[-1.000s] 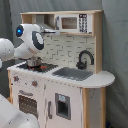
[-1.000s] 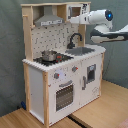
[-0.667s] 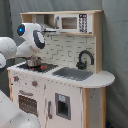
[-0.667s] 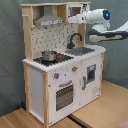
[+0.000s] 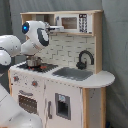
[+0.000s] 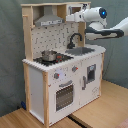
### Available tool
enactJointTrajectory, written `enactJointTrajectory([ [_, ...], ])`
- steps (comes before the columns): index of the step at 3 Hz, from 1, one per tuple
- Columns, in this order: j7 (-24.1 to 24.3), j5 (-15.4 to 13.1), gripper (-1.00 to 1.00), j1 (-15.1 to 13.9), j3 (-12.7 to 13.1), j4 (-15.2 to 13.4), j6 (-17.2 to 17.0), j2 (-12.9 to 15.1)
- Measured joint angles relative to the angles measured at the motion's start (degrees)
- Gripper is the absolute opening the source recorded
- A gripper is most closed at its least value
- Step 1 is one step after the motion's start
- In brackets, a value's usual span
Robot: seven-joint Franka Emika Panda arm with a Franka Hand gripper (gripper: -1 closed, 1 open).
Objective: Play with the kitchen
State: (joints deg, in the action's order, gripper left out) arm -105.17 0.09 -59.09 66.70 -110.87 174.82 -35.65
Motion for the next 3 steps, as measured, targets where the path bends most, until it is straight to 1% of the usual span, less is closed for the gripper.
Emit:
enactJointTrajectory([
  [1,4.6,0.1,1.0,-0.6,3.3,-0.2,-0.2,-2.2],
  [3,11.2,0.1,1.0,5.5,0.3,-6.2,-0.3,-8.0],
])
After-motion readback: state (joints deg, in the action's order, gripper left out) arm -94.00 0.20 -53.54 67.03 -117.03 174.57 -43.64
